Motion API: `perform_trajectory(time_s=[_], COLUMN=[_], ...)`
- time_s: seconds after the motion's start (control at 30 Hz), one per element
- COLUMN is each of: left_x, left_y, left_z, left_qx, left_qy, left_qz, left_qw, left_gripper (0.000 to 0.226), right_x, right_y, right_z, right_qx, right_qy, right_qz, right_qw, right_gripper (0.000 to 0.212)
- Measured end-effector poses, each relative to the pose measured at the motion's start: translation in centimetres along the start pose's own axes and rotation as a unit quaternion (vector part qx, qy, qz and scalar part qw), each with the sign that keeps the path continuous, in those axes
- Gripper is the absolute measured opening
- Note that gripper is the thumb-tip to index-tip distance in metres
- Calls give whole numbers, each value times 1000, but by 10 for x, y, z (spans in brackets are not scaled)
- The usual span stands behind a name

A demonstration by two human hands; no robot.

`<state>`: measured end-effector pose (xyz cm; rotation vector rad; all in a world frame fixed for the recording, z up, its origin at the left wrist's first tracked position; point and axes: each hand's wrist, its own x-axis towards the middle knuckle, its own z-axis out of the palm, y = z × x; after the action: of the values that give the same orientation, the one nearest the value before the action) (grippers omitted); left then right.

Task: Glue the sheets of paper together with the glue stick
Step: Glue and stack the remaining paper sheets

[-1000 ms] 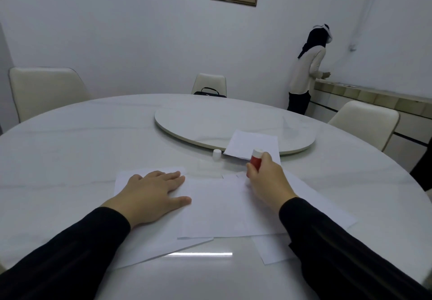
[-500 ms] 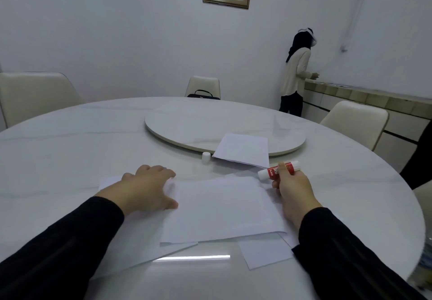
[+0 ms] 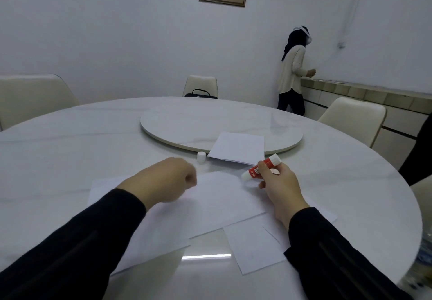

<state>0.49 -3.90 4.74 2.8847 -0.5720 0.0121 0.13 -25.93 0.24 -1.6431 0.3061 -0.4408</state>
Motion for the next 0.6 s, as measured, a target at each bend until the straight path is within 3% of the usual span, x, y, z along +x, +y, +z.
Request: perform_trajectory(time_s=[0.07, 0.2, 0.3, 0.43, 0.6], left_x=[7, 16, 15, 15, 21], left_y=[15, 32, 22, 16, 7], left_z=[11, 41, 41, 39, 47], left_qx=[-54, -20, -36, -11, -13], left_qy=[36, -81, -125, -153, -200], left_qz=[31, 73, 71, 82, 75], left_qw=[997, 994, 989, 985, 977], left_gripper=[33, 66, 70, 77, 79], right_x=[-2, -8, -9, -8, -6], right_y=[-2, -4, -4, 0, 4], right_z=[2, 1, 3, 11, 14], right_qx=[-8, -26, -34, -71, -207], right_qy=[-6, -23, -44, -86, -116], right_qz=[-14, -58, -87, -101, -144], right_qw=[1000, 998, 995, 989, 961], right_gripper=[20, 6, 17, 16, 8])
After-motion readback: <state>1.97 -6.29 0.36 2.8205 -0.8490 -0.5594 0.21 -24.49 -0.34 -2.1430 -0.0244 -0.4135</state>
